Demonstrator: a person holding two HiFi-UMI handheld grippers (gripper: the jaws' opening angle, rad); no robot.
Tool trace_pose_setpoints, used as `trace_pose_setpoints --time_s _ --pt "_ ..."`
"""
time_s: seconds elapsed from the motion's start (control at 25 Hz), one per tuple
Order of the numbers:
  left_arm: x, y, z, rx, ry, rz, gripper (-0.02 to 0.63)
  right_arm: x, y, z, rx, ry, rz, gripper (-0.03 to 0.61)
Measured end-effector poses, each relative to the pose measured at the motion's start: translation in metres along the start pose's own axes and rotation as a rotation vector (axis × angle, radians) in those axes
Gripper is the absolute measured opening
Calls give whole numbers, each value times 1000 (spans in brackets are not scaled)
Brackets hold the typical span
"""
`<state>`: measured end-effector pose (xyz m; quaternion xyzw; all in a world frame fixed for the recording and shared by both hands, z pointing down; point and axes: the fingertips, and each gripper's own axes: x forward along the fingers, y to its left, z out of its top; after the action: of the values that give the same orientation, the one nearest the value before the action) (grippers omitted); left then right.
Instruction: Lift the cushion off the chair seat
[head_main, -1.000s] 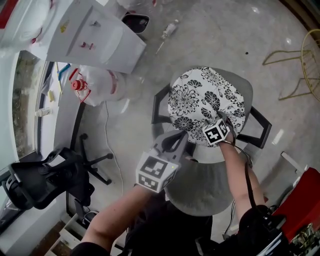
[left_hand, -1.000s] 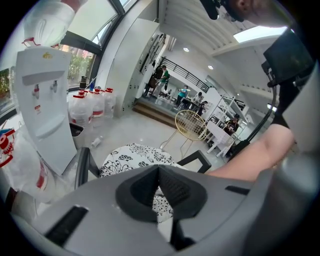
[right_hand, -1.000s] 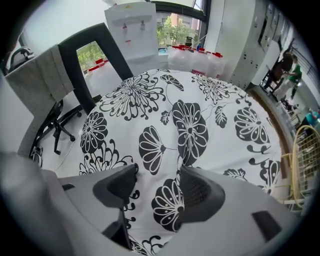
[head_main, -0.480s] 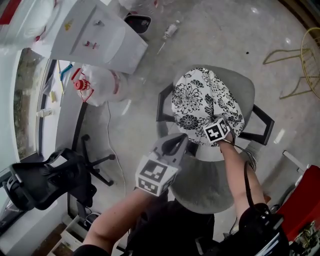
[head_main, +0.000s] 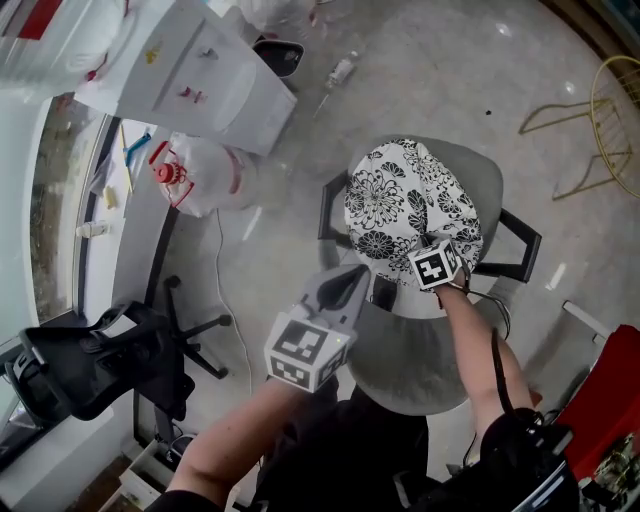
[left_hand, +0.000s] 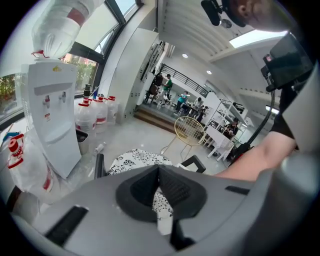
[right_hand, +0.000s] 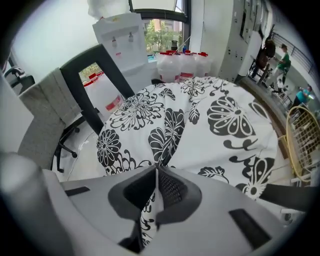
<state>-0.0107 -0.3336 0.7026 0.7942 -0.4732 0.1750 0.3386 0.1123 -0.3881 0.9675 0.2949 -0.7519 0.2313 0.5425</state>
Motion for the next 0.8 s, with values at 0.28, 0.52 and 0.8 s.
trace_pose_setpoints --time_s 0.28,0.52,0.8 --pt "-33 -11 21 23 -47 -15 6 -50 9 18 31 -55 -23 25" --pt "-70 -20 31 28 -88 -22 6 -99 13 30 50 -110 -61 23" --pt "-119 -29 48 54 -149 -43 6 -166 29 48 92 -204 -109 23"
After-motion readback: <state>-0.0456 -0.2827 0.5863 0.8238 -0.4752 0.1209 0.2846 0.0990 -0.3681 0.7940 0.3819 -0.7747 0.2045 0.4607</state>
